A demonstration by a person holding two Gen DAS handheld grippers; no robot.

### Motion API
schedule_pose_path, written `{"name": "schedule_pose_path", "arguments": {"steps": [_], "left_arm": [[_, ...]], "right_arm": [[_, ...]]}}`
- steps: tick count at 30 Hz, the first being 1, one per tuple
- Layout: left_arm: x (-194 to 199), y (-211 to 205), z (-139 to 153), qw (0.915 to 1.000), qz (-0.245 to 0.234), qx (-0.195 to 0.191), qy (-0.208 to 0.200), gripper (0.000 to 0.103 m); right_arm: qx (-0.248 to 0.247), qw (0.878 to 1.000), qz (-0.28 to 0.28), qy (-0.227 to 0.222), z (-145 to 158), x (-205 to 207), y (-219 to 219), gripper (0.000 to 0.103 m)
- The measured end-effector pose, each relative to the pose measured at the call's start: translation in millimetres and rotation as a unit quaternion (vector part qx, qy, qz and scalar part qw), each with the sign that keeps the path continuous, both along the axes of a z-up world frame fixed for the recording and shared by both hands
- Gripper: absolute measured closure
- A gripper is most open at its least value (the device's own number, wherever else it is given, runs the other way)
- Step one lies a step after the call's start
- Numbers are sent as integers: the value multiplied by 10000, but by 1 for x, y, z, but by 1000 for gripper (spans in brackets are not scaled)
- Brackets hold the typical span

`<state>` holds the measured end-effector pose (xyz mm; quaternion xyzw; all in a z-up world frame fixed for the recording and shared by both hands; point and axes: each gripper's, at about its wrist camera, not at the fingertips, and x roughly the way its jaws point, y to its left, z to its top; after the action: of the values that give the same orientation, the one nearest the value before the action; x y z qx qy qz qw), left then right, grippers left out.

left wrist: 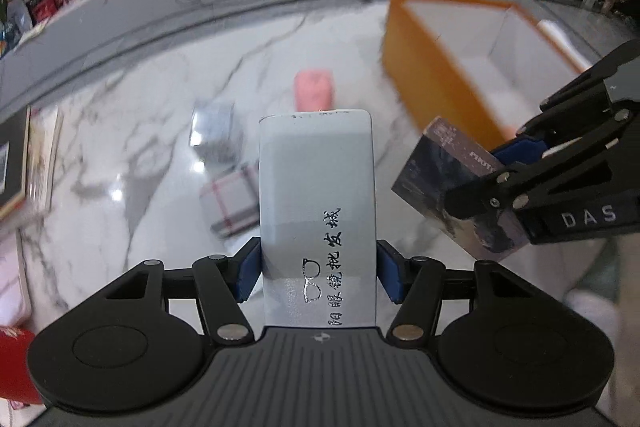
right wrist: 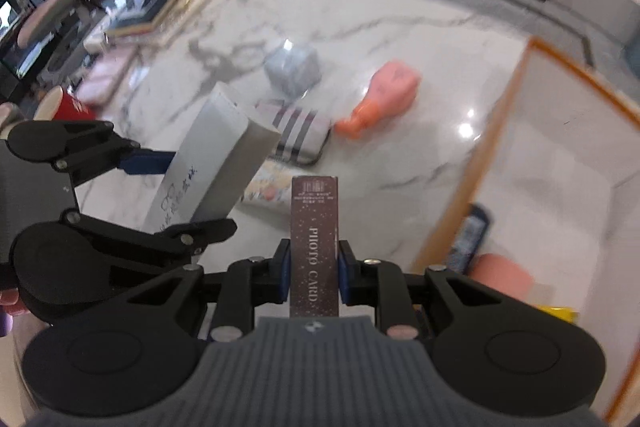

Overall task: Organize rigid objects
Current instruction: 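Carry the white box and PHOTO CARD box into the orange box and open both tools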

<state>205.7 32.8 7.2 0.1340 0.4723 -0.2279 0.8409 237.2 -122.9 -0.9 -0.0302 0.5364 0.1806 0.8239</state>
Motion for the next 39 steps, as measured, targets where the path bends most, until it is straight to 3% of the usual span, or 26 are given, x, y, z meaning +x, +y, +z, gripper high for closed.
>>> {"name": "schedule_pose_path", "arguments": {"steps": [7,12,20,26,31,39], "left_arm": [[-14,-53,53,9976,-377,-415,-404,35],[-19,-100,65,9941,-718,-649,-499,35],[4,-160,38,9929,-876,-804,-94,35],[21,-176,13,9936,-847,-736,149,35],[24,-178,2,9936,-823,-737,223,35],[26,-171,-5,9933,-781,-777,345,35]], "right_arm": [[-196,9962,-529,-661,60,-28,-63,81],[-476,9915,-936,-768,70,-40,-109,81],[-908,9830,-1552,-374,21,-31,-166,81],[-1111,9792,-1696,-5,-23,-19,-174,81],[-1489,9730,-1765,-32,-38,-15,-170,81],[-1061,9736,-1922,623,-52,-5,-172,81]]}}
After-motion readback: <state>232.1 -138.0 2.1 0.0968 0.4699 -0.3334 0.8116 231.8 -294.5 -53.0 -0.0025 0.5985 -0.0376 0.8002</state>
